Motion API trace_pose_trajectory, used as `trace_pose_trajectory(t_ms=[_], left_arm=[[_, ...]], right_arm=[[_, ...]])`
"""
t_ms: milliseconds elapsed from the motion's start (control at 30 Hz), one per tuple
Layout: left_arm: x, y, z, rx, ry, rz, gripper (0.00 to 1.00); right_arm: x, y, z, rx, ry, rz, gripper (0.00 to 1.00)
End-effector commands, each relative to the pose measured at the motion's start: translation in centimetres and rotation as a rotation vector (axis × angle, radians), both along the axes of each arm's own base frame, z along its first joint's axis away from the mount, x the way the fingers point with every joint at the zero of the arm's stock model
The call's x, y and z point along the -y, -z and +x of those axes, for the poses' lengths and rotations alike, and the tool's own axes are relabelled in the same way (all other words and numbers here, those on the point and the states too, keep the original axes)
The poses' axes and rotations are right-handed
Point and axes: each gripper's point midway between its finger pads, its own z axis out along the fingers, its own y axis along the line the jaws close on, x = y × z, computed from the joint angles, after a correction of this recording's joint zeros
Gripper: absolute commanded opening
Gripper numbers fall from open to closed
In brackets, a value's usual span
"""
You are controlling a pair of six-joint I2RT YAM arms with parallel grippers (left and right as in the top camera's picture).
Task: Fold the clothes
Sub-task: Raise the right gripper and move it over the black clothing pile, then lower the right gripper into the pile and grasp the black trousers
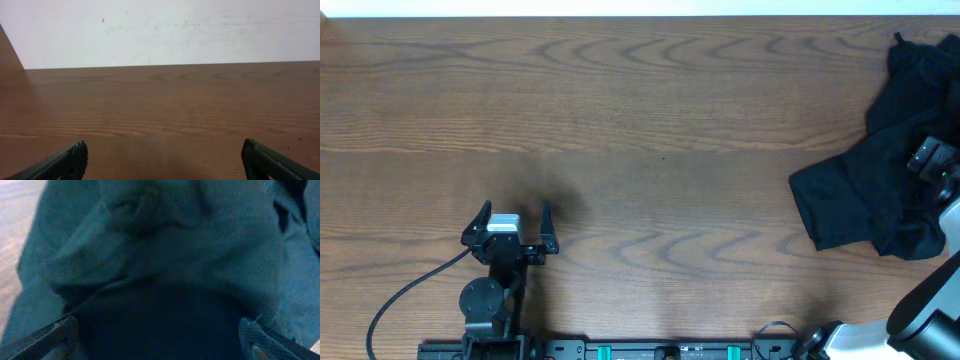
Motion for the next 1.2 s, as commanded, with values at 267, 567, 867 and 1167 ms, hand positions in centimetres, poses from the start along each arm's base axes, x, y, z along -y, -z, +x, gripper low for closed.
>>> trace_pose_trajectory(t_ms=[267,567,867,1167], left_arm=[[0.1,1.6,-0.1,-0.051,0.01,0.007,0.98],[0.1,1.6,-0.1,-0.051,0.011,0.007,0.98],[0.1,1.6,-0.1,-0.051,0.011,0.007,0.98],[0.1,1.6,-0.1,-0.051,0.011,0.007,0.98]], right_arm=[[1.6,0.1,-1.2,-0.044,0.054,-0.03,0.02],[1.4,-4.1,-1.2,0.071,0.101,-0.041,0.01],[-4.1,-17.8,-0.7,0.457,-0.093,-0.067,0.01],[-10.7,-24.7,-1.9,0.685,-0.297,0.052,0.01]])
